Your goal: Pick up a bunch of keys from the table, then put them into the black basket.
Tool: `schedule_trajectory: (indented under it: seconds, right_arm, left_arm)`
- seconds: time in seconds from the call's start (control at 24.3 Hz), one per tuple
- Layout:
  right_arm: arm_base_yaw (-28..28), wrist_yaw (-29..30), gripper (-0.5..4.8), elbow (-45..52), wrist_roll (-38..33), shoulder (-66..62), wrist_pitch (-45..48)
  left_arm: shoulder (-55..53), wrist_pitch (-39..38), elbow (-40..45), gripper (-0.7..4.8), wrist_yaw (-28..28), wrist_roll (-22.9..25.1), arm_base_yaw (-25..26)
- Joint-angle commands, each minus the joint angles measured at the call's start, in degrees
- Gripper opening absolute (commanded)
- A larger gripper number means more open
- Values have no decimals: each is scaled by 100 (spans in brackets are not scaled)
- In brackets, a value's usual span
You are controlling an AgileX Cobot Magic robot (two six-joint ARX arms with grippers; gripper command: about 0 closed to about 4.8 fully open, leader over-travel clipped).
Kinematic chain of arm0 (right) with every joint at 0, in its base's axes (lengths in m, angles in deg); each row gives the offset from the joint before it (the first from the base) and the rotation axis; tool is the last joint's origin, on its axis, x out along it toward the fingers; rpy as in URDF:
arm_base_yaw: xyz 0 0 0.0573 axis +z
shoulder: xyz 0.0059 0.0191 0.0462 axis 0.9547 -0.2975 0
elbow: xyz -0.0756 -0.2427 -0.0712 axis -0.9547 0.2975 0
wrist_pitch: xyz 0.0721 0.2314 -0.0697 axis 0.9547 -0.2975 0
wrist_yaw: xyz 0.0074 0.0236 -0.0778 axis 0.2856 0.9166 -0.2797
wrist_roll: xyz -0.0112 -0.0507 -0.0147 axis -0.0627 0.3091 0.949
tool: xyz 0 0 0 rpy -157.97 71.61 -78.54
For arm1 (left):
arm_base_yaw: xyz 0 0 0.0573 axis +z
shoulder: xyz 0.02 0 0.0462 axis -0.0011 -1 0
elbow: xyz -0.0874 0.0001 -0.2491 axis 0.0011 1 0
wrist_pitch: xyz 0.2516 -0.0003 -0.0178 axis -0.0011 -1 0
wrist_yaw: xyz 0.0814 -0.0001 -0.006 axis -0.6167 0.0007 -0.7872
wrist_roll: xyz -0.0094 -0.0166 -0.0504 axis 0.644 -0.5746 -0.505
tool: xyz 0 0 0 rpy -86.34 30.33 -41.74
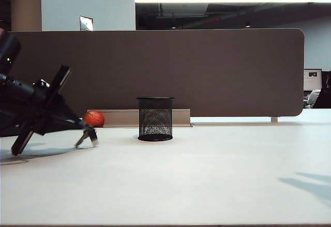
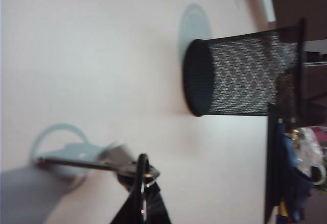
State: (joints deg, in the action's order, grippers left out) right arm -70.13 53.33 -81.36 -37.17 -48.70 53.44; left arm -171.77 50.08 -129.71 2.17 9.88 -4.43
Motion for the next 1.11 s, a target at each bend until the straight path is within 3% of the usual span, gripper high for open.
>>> schedule_trajectory:
  seconds: [0.04, 0.33, 0.45, 0.62, 0.86, 1.11]
  right_arm:
    - [4, -15, 274, -26, 22, 9, 63]
    - [4, -120, 274, -26, 24, 11, 79]
    - [4, -120, 274, -26, 24, 9, 96]
    - [4, -120, 274, -26, 24, 11, 98]
    - [7, -125, 274, -26, 37, 9, 103]
    - [4, -166, 274, -26, 42, 9, 374]
  left_arm:
    - [24, 608, -22, -6, 173, -221, -9]
    - [24, 2214, -24, -6, 621, -769, -9]
    - [24, 3241, -39, -6, 719, -1390, -9]
    - [24, 3418, -254, -6, 896, -1727, -11]
    - [22, 3193, -1364, -6, 1117, -1543, -175]
    - [22, 1919, -2258, -6, 1161, -245, -275]
